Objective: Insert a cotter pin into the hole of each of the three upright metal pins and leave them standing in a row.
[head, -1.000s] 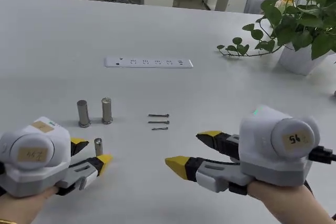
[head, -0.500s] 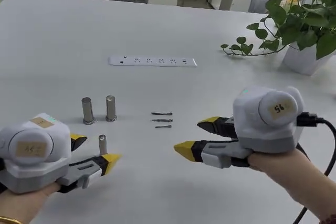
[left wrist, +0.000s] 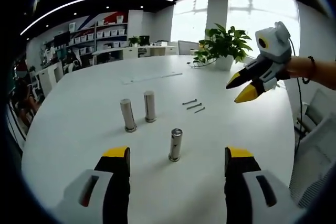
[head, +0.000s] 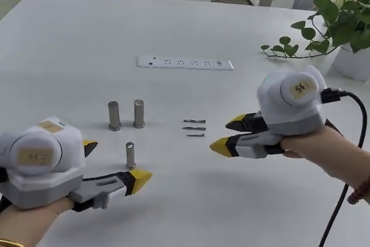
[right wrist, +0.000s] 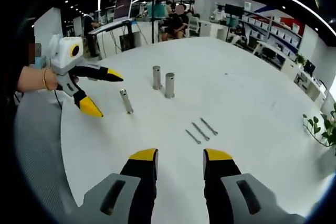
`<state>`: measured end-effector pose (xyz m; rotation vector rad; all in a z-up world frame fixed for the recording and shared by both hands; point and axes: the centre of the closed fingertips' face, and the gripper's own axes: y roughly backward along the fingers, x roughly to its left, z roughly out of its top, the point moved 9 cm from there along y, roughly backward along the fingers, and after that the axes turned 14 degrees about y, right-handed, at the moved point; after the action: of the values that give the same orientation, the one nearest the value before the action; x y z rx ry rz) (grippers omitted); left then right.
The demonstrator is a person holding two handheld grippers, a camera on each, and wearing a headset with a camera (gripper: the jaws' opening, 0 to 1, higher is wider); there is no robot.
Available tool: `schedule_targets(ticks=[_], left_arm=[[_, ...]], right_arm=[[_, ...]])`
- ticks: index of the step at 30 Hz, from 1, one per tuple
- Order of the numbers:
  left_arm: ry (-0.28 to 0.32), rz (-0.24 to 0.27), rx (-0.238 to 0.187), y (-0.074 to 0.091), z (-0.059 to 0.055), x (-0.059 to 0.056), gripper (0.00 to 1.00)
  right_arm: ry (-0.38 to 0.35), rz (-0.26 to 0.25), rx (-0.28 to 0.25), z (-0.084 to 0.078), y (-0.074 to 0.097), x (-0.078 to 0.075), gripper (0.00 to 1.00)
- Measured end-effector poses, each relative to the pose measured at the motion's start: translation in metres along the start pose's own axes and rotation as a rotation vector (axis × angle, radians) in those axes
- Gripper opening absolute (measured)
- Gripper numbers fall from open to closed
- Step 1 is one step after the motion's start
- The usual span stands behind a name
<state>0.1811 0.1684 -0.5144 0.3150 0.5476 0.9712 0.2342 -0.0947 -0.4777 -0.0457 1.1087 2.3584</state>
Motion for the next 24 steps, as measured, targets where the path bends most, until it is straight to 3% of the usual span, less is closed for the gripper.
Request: schedule_targets(ticks=[13,17,24], left_arm=[[-0.031,-0.001,-0.002,0.009,0.000,-0.005,0.80],[-0.038,-0.005,-0.001,0.011,-0.001,-0.007,0.80],[-0.032,0.002,-0.002,0.015,-0.001,-0.004,0.77]], right_arm=[[0.154,0.079,0.094,0.006,-0.026,-0.022,0.19],[0.201,0.110,0.115,0.005,-0.043,-0.031,0.17],[0.240,0.171,0.137,0.009,-0.057,-0.029,0.14]])
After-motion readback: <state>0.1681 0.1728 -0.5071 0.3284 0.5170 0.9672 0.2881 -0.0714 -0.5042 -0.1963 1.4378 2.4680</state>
